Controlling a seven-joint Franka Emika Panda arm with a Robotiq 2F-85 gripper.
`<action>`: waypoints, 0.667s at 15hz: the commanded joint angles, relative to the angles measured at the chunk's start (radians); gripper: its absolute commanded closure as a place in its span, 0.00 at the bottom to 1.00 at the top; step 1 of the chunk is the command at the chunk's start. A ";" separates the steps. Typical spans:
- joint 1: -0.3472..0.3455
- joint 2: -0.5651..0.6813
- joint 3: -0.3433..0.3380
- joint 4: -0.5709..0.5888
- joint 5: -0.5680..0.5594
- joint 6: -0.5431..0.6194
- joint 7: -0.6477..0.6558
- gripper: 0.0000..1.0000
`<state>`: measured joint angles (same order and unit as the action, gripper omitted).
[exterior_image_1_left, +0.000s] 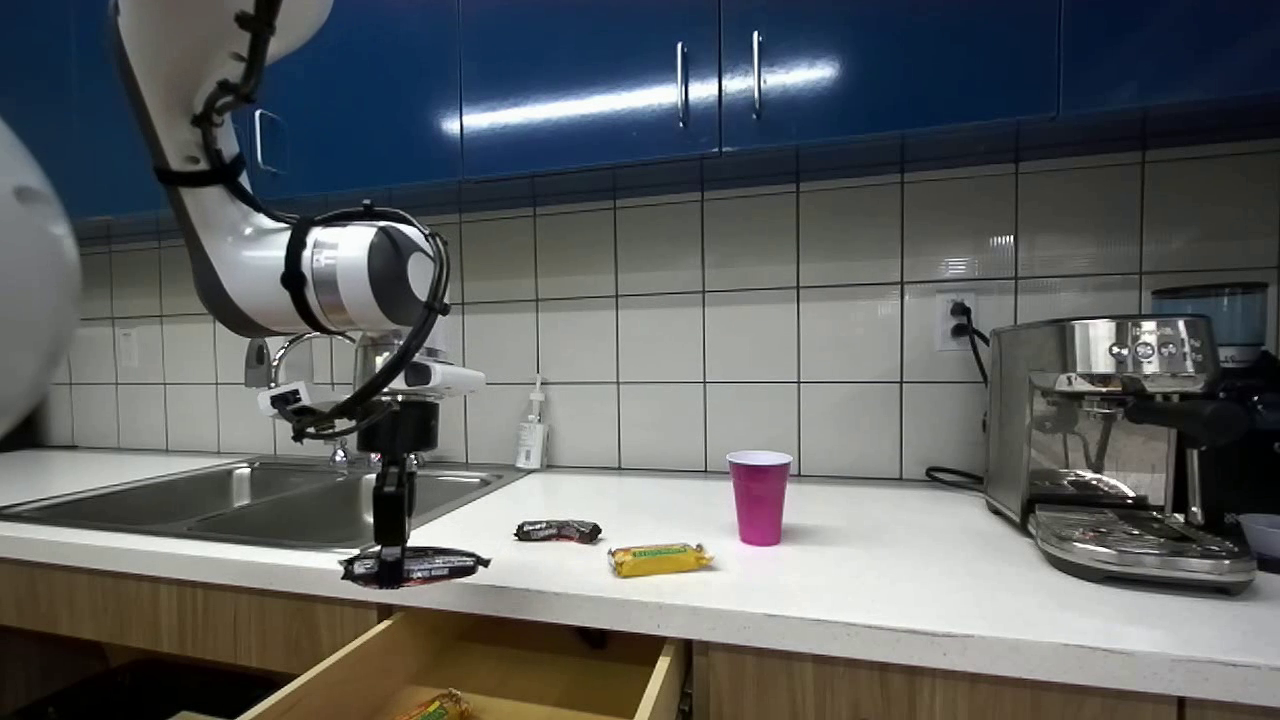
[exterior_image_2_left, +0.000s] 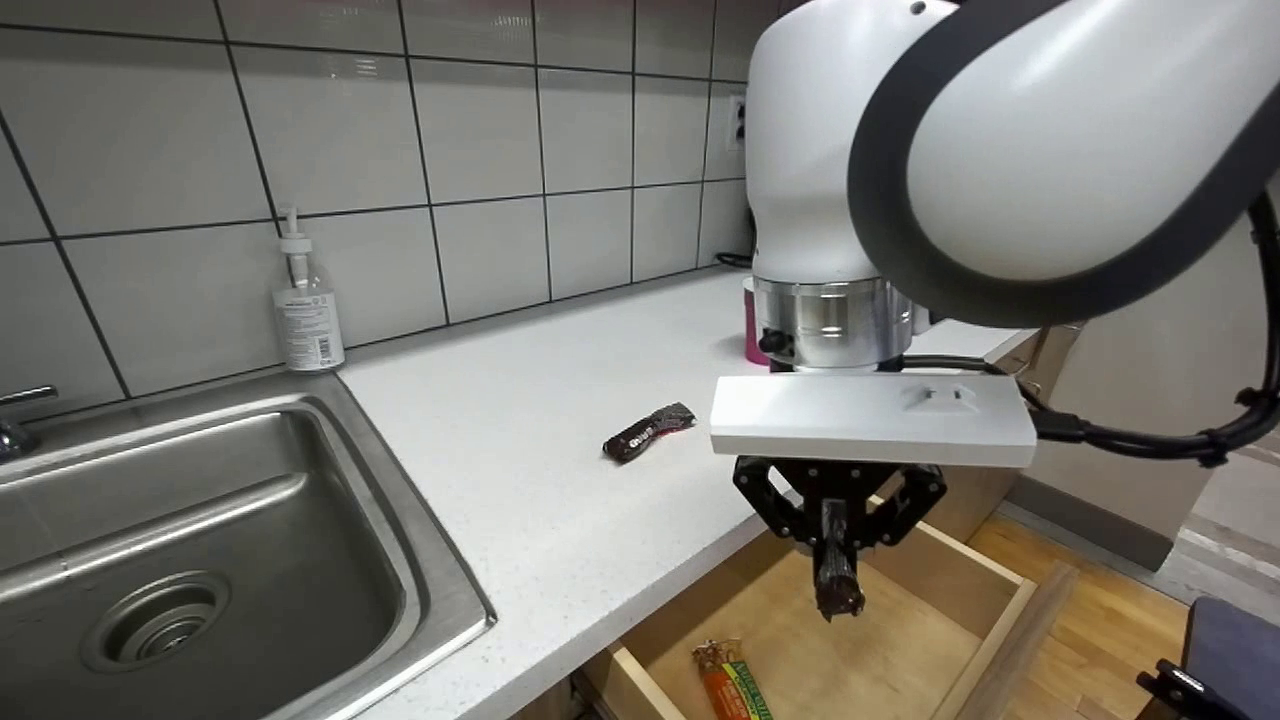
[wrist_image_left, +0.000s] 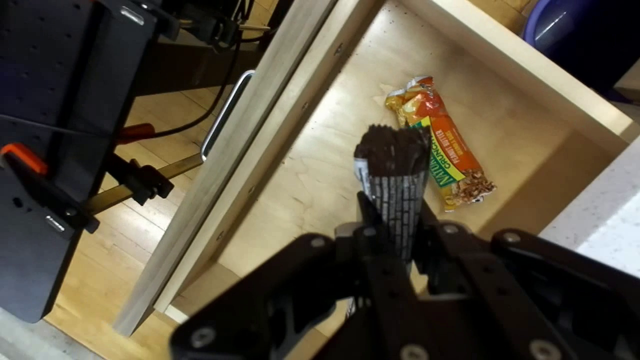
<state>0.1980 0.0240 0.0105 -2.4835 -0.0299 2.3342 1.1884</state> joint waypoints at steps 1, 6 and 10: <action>-0.032 -0.050 0.038 -0.054 -0.037 -0.021 0.009 0.96; -0.034 -0.003 0.046 -0.044 -0.058 -0.036 -0.018 0.96; -0.025 0.051 0.054 -0.006 -0.100 -0.051 -0.051 0.96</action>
<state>0.1935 0.0403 0.0364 -2.5334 -0.0941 2.3275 1.1712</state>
